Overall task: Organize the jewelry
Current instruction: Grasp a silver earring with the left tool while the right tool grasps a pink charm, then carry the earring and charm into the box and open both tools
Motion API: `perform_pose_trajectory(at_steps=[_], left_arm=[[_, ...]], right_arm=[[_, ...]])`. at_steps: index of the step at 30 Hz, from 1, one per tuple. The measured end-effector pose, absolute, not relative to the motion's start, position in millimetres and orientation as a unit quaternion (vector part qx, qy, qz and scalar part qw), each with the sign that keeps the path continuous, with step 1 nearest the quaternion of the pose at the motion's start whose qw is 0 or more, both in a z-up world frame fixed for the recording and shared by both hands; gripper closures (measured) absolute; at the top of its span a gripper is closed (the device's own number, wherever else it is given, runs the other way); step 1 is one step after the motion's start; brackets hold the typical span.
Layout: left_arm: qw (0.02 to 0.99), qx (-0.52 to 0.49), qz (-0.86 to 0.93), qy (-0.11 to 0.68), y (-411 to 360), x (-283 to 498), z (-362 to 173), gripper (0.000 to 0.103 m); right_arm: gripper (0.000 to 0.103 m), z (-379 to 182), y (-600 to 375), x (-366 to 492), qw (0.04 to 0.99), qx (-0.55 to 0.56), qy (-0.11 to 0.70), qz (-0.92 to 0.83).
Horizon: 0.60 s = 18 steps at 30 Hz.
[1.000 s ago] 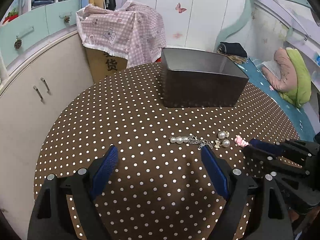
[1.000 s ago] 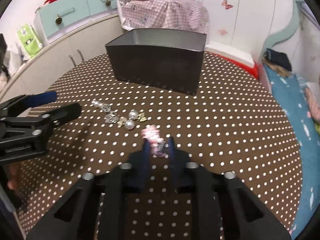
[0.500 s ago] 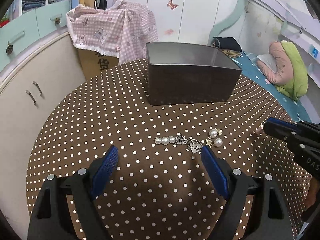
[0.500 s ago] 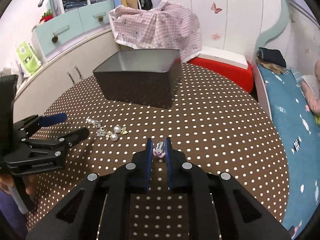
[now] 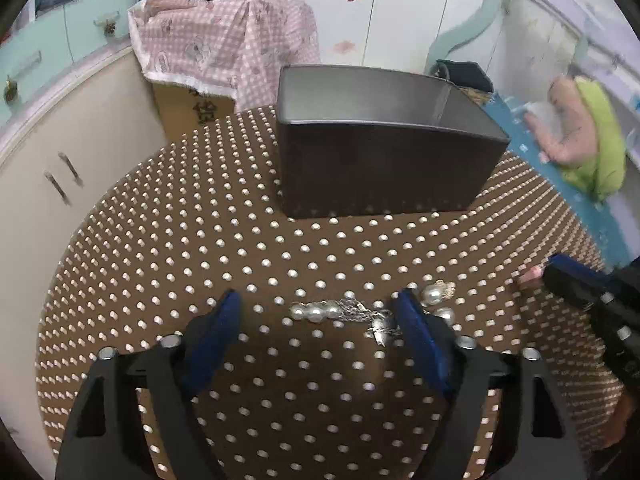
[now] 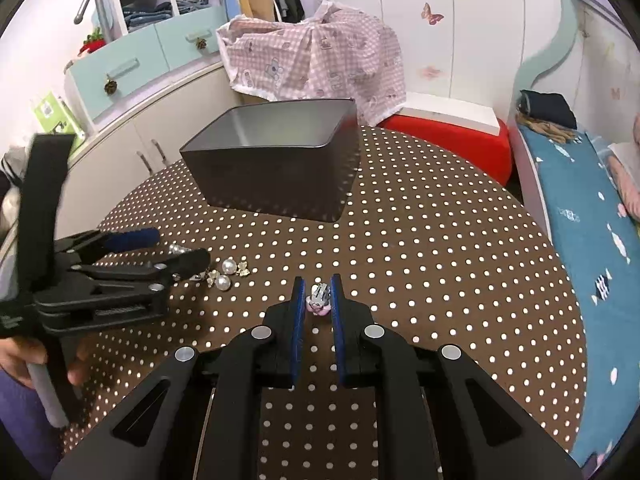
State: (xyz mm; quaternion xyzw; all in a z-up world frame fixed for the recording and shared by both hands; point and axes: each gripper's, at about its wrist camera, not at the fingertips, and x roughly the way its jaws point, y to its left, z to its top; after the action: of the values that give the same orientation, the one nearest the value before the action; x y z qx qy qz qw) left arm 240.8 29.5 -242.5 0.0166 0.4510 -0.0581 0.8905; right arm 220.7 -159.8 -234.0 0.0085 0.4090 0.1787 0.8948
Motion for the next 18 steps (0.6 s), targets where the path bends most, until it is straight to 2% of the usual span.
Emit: perform_pose_trajectory(at_steps=[1,3,4,6,8,9,18], left_arm=[[0.890,0.014,-0.063,0.451,30.1,240.3,-242.0,0.036],[0.890,0.013,-0.063,0.450,31.3,240.1,-240.8,0.054],[0.891,0.012,-0.065,0.450,32.0,239.7,-240.4,0.060],[0.890,0.010,-0.075,0.449,33.3,236.5,-240.3,0.087],[0.889,0.009,-0.081,0.450,34.6,234.3,-239.3,0.089],[0.889,0.006,-0.086,0.450,34.8,233.6,-239.1,0.097],[0.896,-0.005,-0.106,0.432,40.5,219.3,-226.0,0.097]], right_arm=[[0.090,-234.1,-160.5,221.0,0.895,0.009,0.409,0.179],[0.090,-234.6,-160.9,221.2,0.895,0.009,0.409,0.180],[0.090,-234.2,-160.7,221.3,0.895,0.009,0.408,0.179],[0.090,-233.1,-159.3,221.7,0.895,0.009,0.407,0.182],[0.090,-232.0,-157.9,222.0,0.895,0.008,0.405,0.184],[0.090,-231.4,-156.9,221.6,0.896,0.008,0.405,0.184],[0.090,-212.8,-153.9,219.6,0.903,0.010,0.388,0.184]])
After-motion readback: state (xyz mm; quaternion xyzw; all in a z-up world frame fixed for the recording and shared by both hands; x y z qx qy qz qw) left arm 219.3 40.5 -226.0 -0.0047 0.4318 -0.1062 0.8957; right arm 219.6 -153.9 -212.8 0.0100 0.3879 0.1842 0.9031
